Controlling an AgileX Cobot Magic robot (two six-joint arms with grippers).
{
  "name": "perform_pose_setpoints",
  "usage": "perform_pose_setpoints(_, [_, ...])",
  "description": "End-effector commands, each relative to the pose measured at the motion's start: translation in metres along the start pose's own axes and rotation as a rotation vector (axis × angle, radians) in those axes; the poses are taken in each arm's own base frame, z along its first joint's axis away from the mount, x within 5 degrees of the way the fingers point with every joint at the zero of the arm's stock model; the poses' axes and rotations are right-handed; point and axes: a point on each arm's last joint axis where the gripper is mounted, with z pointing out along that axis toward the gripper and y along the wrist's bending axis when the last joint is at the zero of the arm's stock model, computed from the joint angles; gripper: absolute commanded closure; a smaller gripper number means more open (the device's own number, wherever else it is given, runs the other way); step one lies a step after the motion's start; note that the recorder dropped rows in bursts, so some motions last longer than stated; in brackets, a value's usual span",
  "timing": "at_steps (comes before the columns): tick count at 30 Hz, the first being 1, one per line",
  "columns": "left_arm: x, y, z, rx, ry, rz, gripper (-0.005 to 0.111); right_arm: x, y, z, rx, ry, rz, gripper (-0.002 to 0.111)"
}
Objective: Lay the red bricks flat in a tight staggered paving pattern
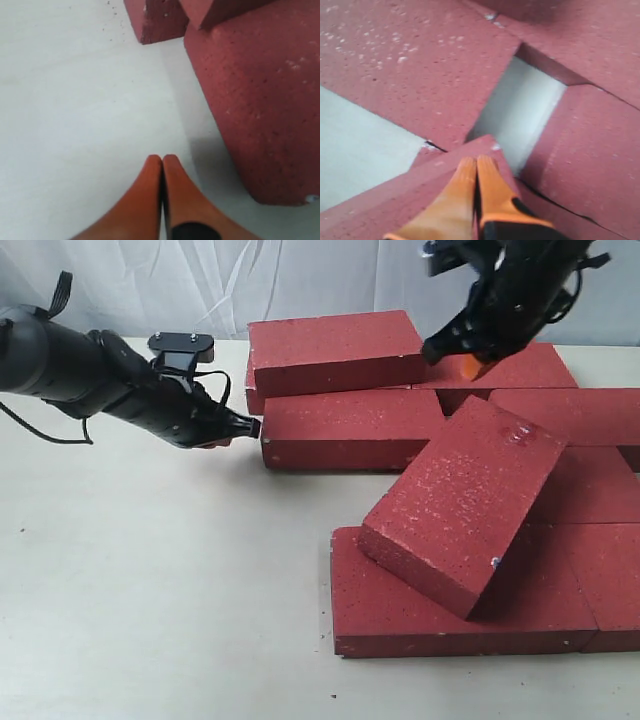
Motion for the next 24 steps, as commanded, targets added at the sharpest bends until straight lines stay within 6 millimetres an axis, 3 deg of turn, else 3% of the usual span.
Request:
perform_pose_setpoints(1, [-0.006,-0.003,0.002,0.026,0.002,-0.022,0.107,0.022,-0.046,-0.009,0.063,-0.063,0.159,0.109])
perform_pose_setpoints(4, [-0.005,-0.002,0.002,0.033,0.011,-0.029,0.107,0.033,-0.062,0.007,0.048,-0.011,0.199,0.109])
perform_pose_setpoints(9, [-0.001,-0.005,-0.003,0.052,0.043,-0.011,0.107,0.043,-0.064,0.040,0.044,0.114,0.160,0.109])
perform_pose_setpoints(16, [0.001,-0.004,-0.014,0.034,0.019,-0.004,0.107,0.048,-0.061,0.037,0.014,0.173,0.162,0.109])
perform_pose_setpoints(19, [-0.001,-0.006,-0.018,0.040,0.017,0.002,0.107,0.057,-0.056,0.037,-0.023,0.268,0.139,0.109])
perform_pose_setpoints(24, [-0.001,-0.007,-0.021,0.053,0.023,0.006,0.107,0.072,-0.047,0.026,-0.053,0.283,0.142,0.109])
